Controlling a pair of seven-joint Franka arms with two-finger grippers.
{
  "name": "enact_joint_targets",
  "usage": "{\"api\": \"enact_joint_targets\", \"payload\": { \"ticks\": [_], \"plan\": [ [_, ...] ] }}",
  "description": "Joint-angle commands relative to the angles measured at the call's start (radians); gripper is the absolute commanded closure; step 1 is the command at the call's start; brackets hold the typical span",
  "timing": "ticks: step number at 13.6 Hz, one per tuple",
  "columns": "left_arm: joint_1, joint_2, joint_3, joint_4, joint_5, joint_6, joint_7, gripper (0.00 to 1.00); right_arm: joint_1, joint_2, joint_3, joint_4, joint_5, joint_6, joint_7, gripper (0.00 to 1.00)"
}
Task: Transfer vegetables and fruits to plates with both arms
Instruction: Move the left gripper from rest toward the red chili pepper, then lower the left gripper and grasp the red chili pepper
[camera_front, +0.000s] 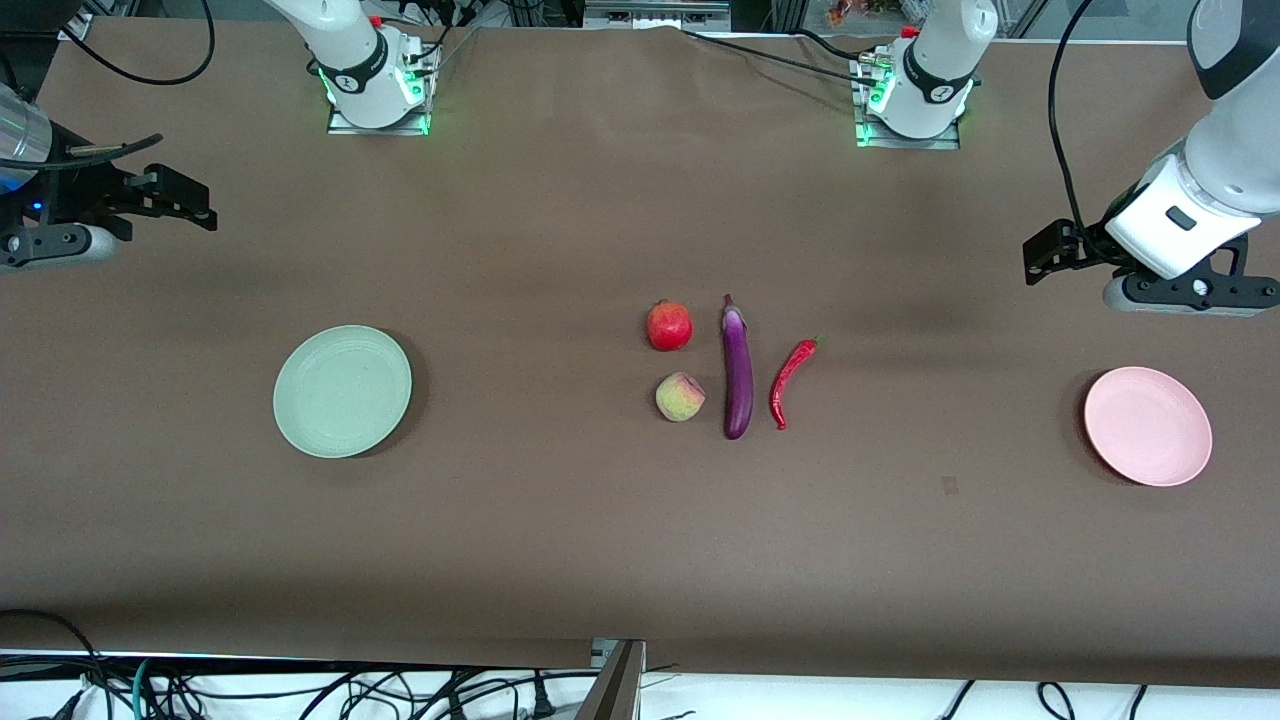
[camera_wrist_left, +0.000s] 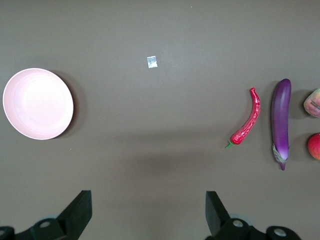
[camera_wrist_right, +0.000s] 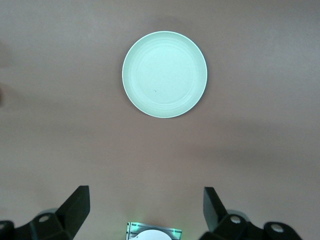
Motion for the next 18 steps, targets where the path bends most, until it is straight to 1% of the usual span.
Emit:
{"api": "enact_joint_targets", "payload": {
  "ticks": [1, 5, 8, 10, 13, 15, 18],
  "plan": [
    [-0.004, 0.021, 0.001, 0.044, -0.019, -0.029, 0.015, 0.0, 0.004, 0.0, -0.001, 0.016, -0.002, -0.011, 0.01, 0.0],
    [-0.004, 0.022, 0.001, 0.043, -0.028, -0.037, 0.017, 0.0, 0.004, 0.0, -0.001, 0.016, -0.002, -0.011, 0.01, 0.0],
    [-0.008, 0.057, -0.008, 0.041, -0.031, -0.063, 0.02, 0.0, 0.004, 0.0, -0.001, 0.016, -0.002, -0.011, 0.012, 0.0],
    [-0.039, 0.097, -0.019, 0.041, -0.031, -0.093, 0.022, 0.0, 0.004, 0.0, -0.001, 0.016, -0.002, -0.011, 0.012, 0.0],
    [-0.114, 0.168, -0.024, 0.038, -0.029, -0.136, 0.011, 0.0, 0.004, 0.001, -0.001, 0.016, -0.002, -0.008, 0.012, 0.0],
    [-0.157, 0.241, -0.024, 0.043, -0.025, -0.097, 0.009, 0.0, 0.004, 0.001, -0.001, 0.016, -0.002, -0.006, 0.012, 0.0],
    [-0.212, 0.352, -0.025, 0.041, -0.028, 0.071, 0.02, 0.0, 0.004, 0.003, -0.001, 0.016, -0.002, -0.005, 0.012, 0.0]
  ]
}}
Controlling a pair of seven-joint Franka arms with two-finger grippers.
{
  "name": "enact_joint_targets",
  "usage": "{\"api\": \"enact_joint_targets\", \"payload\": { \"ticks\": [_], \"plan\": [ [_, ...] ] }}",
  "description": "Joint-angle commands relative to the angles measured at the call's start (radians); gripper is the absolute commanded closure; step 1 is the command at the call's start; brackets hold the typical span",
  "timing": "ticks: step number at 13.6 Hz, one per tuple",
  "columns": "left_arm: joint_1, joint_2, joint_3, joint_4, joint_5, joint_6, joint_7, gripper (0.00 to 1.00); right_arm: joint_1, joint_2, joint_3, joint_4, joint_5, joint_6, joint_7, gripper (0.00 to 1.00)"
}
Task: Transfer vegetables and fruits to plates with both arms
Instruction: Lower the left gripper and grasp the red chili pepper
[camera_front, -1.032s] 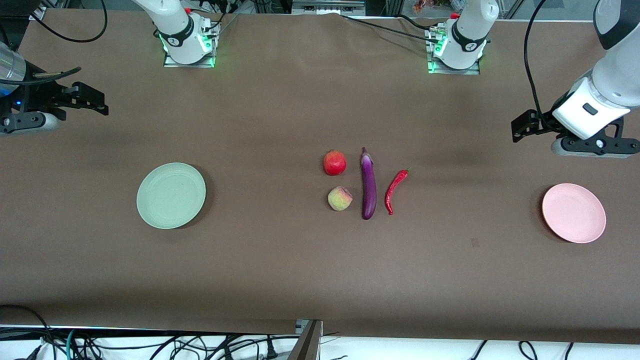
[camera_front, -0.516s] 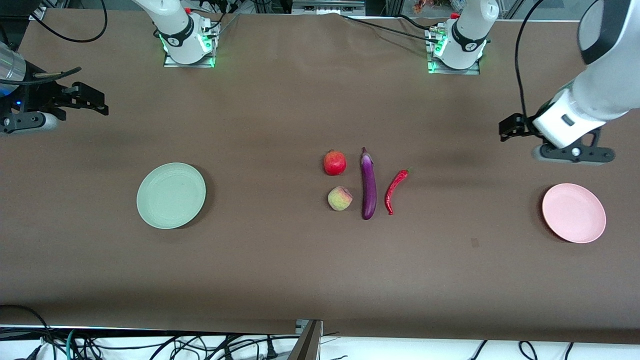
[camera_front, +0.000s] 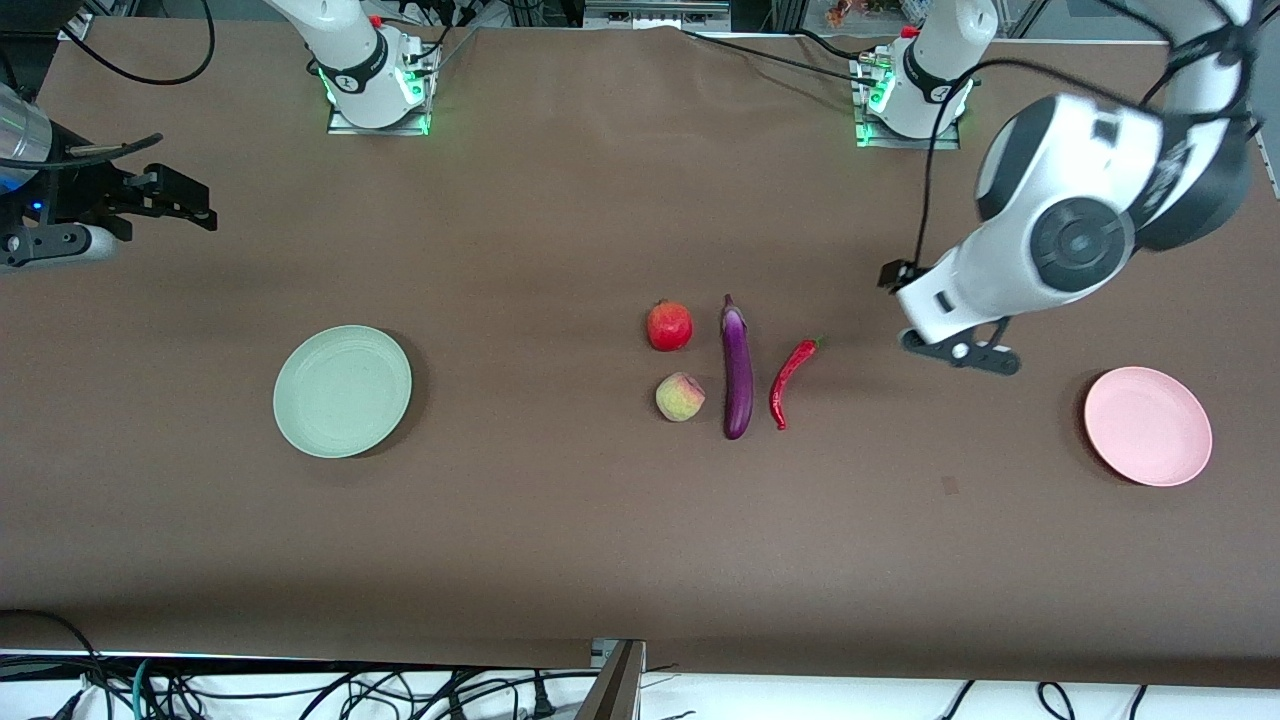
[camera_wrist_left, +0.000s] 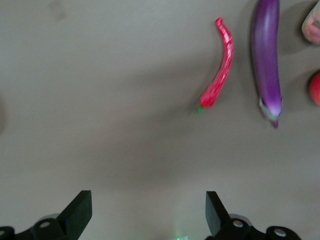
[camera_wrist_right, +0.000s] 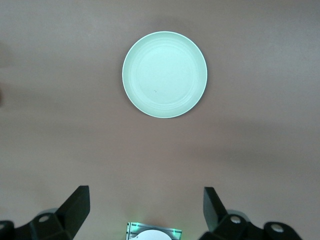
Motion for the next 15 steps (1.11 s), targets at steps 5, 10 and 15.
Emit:
{"api": "enact_joint_targets", "payload": {
  "ticks": [5, 10, 15],
  "plan": [
    [-0.135, 0.243, 0.007, 0.023, -0.014, 0.258, 0.02, 0.0, 0.008, 0.001, -0.001, 0.015, -0.002, -0.006, 0.012, 0.0],
    [-0.17, 0.372, 0.005, 0.023, -0.025, 0.325, 0.02, 0.0, 0.008, 0.001, -0.001, 0.015, -0.002, -0.006, 0.012, 0.0],
    [-0.179, 0.41, 0.007, 0.023, -0.009, 0.396, 0.021, 0.15, 0.008, 0.003, -0.001, 0.015, -0.002, -0.002, 0.012, 0.0]
  ]
}}
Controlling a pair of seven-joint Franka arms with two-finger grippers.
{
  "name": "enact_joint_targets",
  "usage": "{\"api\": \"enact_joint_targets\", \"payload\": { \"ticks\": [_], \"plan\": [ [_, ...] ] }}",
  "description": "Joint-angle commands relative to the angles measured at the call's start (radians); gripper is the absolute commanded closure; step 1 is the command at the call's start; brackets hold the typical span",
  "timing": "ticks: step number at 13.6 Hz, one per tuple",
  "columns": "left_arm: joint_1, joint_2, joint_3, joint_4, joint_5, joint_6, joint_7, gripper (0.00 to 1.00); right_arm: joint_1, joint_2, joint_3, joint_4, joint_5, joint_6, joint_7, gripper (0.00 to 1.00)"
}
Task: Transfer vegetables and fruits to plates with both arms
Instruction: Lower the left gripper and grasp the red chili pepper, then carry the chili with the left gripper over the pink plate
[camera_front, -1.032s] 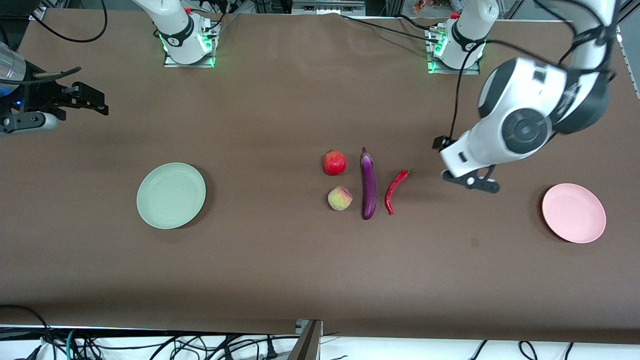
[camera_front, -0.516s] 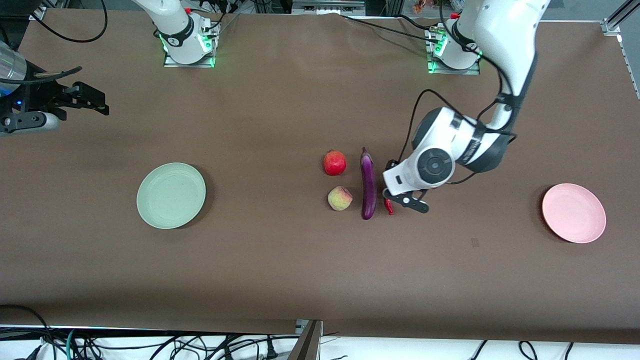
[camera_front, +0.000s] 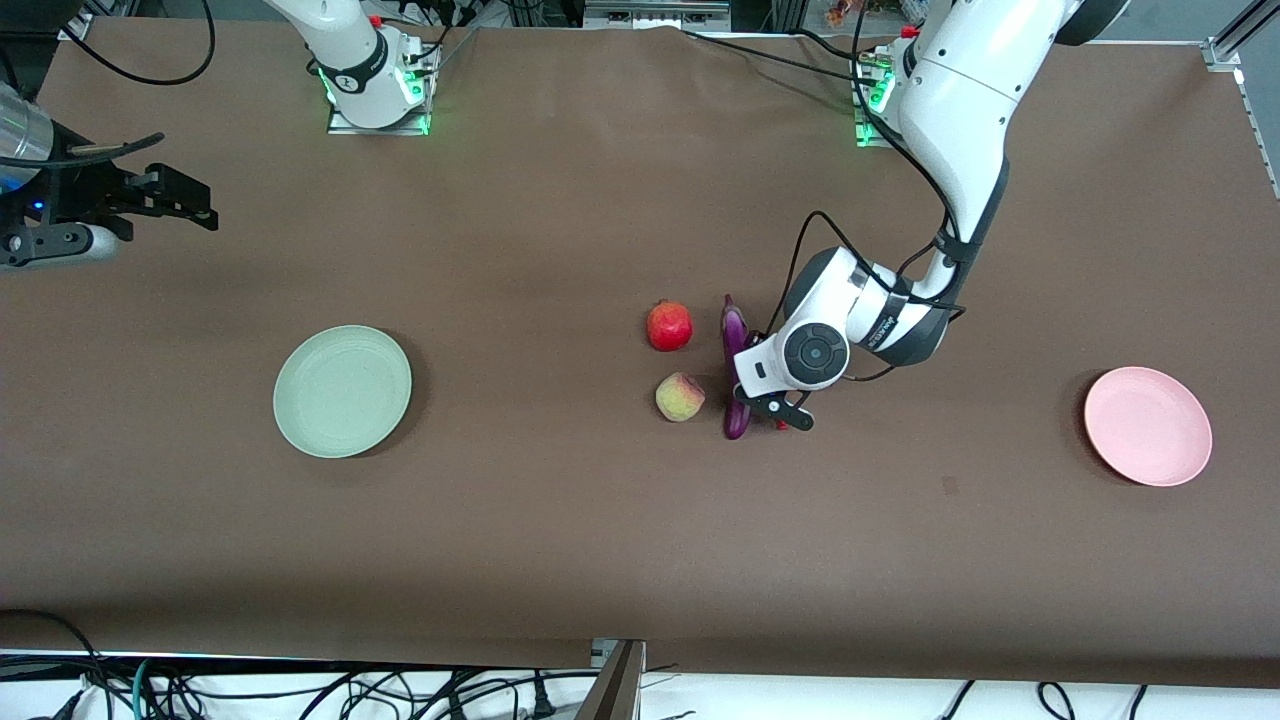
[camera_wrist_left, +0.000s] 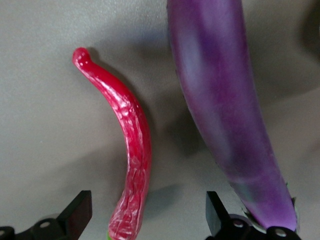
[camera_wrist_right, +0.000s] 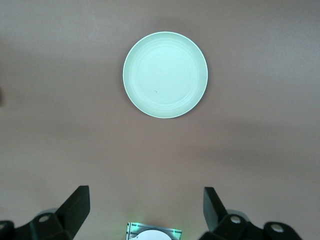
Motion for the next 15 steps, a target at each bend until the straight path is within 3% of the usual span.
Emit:
{"api": "enact_joint_targets", "payload": {
  "ticks": [1, 3, 5, 6, 9, 12, 15],
  "plan": [
    [-0.014, 0.021, 0.012, 0.022, -0.009, 0.007, 0.021, 0.34, 0.007, 0.003, -0.001, 0.014, -0.002, -0.002, 0.012, 0.0],
    [-0.013, 0.024, 0.012, 0.024, -0.009, 0.006, 0.021, 0.57, 0.007, 0.003, -0.001, 0.014, -0.002, 0.0, 0.013, 0.0],
    [-0.011, 0.02, 0.013, 0.024, -0.009, -0.003, 0.022, 0.91, 0.007, 0.004, -0.001, 0.014, -0.002, 0.0, 0.012, 0.0],
    [-0.008, 0.017, 0.013, 0.024, -0.009, -0.007, 0.044, 1.0, 0.007, 0.004, -0.001, 0.013, -0.002, 0.0, 0.012, 0.0],
    [0.039, -0.034, 0.026, 0.036, -0.011, -0.071, 0.122, 1.0, 0.008, 0.006, -0.001, 0.011, 0.0, 0.001, 0.018, 0.0],
    [0.14, -0.109, 0.032, 0.057, -0.011, -0.189, 0.139, 1.0, 0.007, 0.006, 0.001, 0.011, 0.001, 0.001, 0.021, 0.0],
    [0.269, -0.109, 0.055, 0.132, 0.052, -0.307, 0.188, 1.0, 0.007, 0.006, 0.001, 0.008, 0.003, 0.006, 0.019, 0.0]
  ]
}}
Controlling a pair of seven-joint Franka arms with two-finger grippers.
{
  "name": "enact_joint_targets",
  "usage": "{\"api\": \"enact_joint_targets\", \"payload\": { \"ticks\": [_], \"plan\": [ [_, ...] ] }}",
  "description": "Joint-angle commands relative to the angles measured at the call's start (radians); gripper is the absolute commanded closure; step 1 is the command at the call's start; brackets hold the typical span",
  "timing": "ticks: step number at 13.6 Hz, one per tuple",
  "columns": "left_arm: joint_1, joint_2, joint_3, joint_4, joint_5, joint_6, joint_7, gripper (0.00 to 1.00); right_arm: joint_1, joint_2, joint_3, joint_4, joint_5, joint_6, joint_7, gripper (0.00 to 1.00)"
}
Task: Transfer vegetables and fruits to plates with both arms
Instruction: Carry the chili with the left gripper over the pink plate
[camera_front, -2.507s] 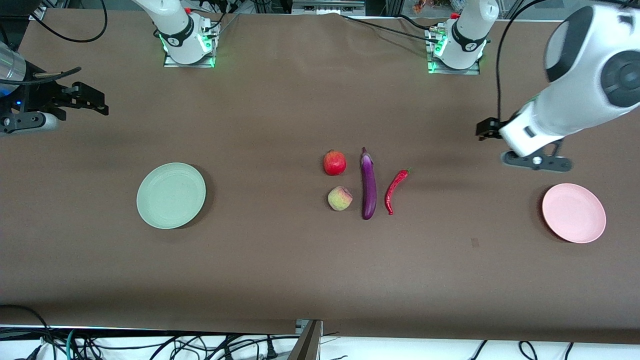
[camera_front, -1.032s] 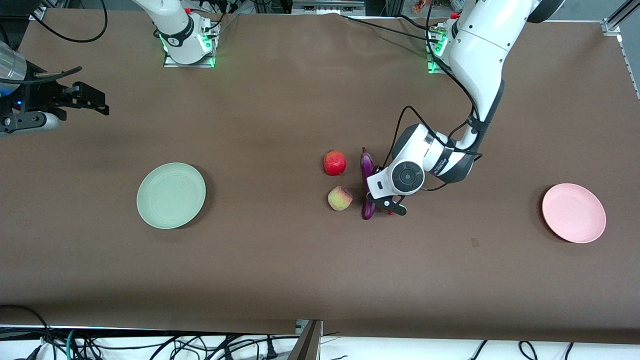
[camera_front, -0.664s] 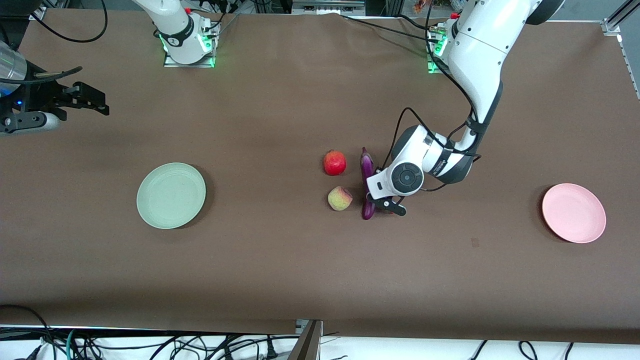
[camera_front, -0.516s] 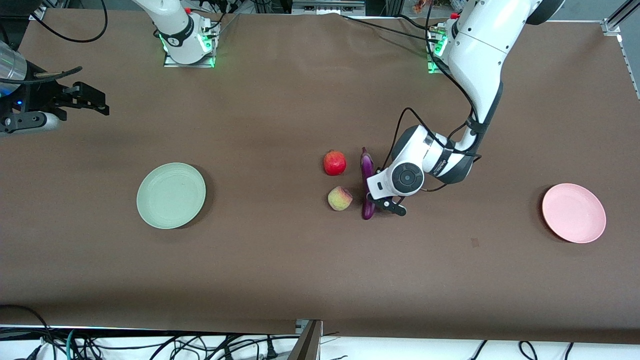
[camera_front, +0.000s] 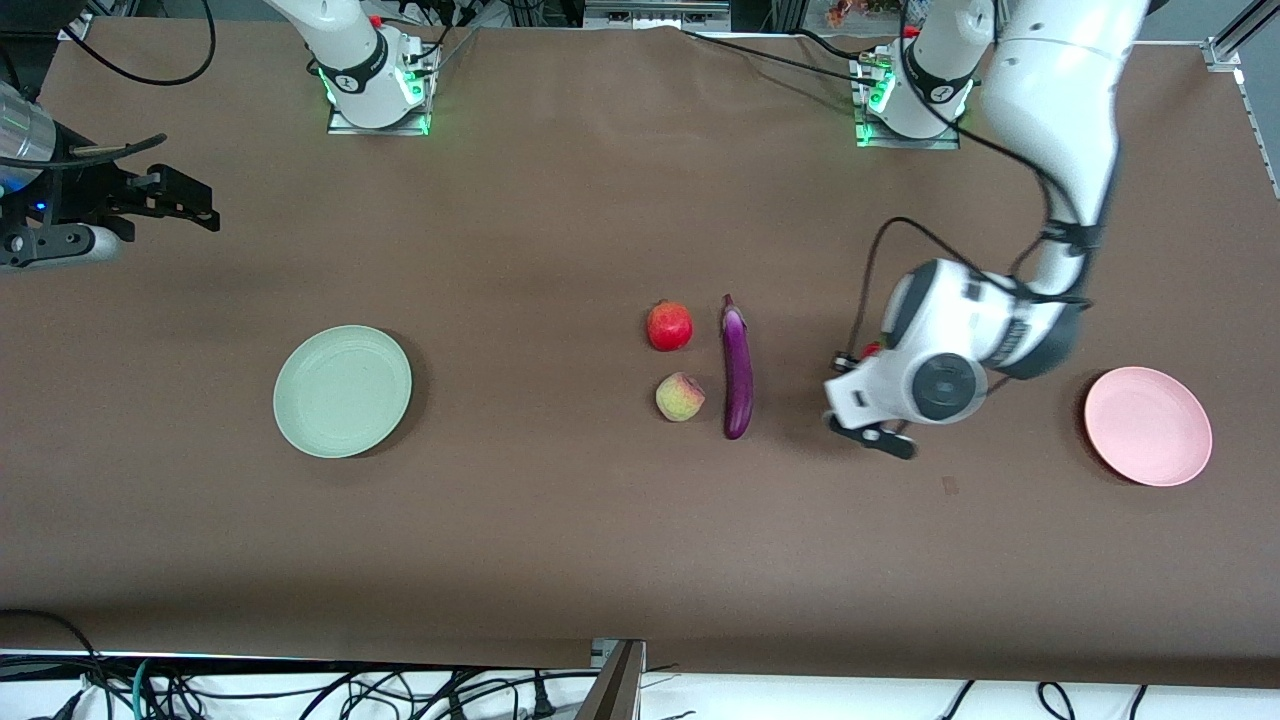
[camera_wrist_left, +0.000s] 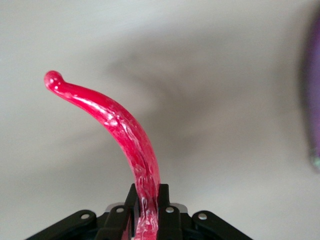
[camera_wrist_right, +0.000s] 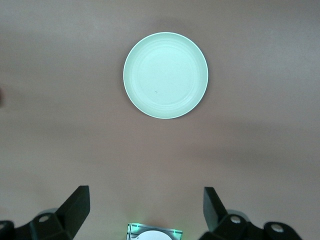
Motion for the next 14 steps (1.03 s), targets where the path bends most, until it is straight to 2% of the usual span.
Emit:
{"api": "enact_joint_targets", "payload": {
  "ticks": [1, 4, 6, 8, 11, 12, 14],
  "plan": [
    [0.105, -0.004, -0.003, 0.076, 0.096, -0.079, 0.064, 1.0, 0.004, 0.004, 0.001, 0.008, 0.004, 0.003, 0.016, 0.0],
    [0.161, 0.008, -0.002, 0.094, 0.349, -0.074, 0.13, 1.0, 0.005, 0.014, 0.001, 0.01, 0.01, 0.014, 0.025, 0.0],
    [0.228, 0.03, -0.003, 0.093, 0.457, -0.07, 0.183, 1.0, 0.046, 0.038, 0.001, 0.016, 0.013, 0.032, 0.068, 0.0],
    [0.327, 0.056, -0.003, 0.093, 0.476, -0.039, 0.271, 1.0, 0.112, 0.078, 0.001, 0.02, 0.016, 0.089, 0.176, 0.0],
    [0.44, 0.12, -0.003, 0.087, 0.473, 0.242, 0.412, 1.0, 0.227, 0.197, 0.001, 0.075, 0.055, 0.202, 0.371, 0.0],
    [0.464, 0.131, -0.003, 0.087, 0.468, 0.29, 0.447, 1.0, 0.269, 0.249, 0.001, 0.094, 0.07, 0.256, 0.445, 0.0],
    [0.498, 0.142, -0.005, 0.086, 0.457, 0.301, 0.492, 1.0, 0.35, 0.363, 0.001, 0.144, 0.07, 0.385, 0.551, 0.0]
  ]
}}
